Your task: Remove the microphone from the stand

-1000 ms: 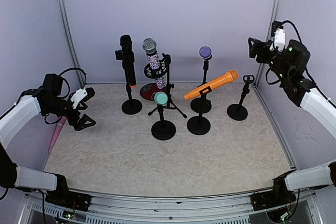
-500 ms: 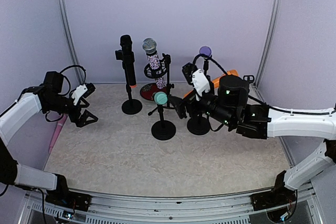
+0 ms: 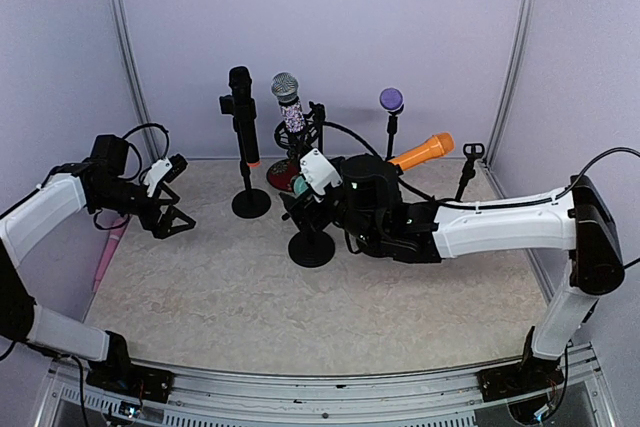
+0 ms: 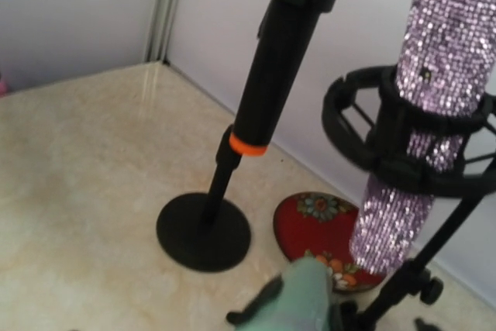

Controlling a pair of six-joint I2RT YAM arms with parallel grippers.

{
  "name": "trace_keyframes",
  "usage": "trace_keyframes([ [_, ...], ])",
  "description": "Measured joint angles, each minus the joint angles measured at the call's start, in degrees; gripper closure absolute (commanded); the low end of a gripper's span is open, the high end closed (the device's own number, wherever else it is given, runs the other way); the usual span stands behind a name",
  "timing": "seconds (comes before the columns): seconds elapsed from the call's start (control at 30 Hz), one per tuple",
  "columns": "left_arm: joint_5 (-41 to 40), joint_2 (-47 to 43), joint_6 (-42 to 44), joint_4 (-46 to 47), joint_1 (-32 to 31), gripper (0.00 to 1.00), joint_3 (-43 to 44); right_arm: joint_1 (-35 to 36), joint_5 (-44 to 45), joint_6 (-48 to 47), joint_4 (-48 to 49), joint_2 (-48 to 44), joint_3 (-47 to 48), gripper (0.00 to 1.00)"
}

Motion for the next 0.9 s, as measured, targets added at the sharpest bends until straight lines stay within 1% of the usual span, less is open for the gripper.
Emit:
trace_keyframes([
  [0.1,0.17,0.59,-0.85,0.72,-0.83,0.01,0.0,-0.13,1.07,-0.11,0.26,2.19,2.27,0.39],
  [0.23,0.33,0.92,-2.05,2.19,-1.75,0.02,0.0,-0.31,1.97,0.13,0.2,3.54,2.89,0.56],
  [0.3,0.33,1.2,-2.91,3.06,-2.4,0.02,0.0,-0.31,2.32,0.02,0.22,3.67,2.93,0.67],
  [0.47,0.35,3.19,-6.64,6.21,-5.92,0.04,-0.02,-0.39,2.23,0.66,-0.11,3.78,3.41,0.9],
  [0.6,0.35,4.31,-10.69,9.25,-9.46,0.05,-0.13,-0.31,2.1,0.85,-0.13,4.68,4.76,1.0],
  [0.77,0.31,5.07,-14.4,12.44,-14.21,0.06,-0.13,1.11,1.9,2.62,0.48,7.15,7.5,1.0],
  [0.9,0.33,5.75,-16.41,14.19,-16.15,0.07,-0.15,3.56,1.68,4.17,1.84,9.57,10.14,1.0],
])
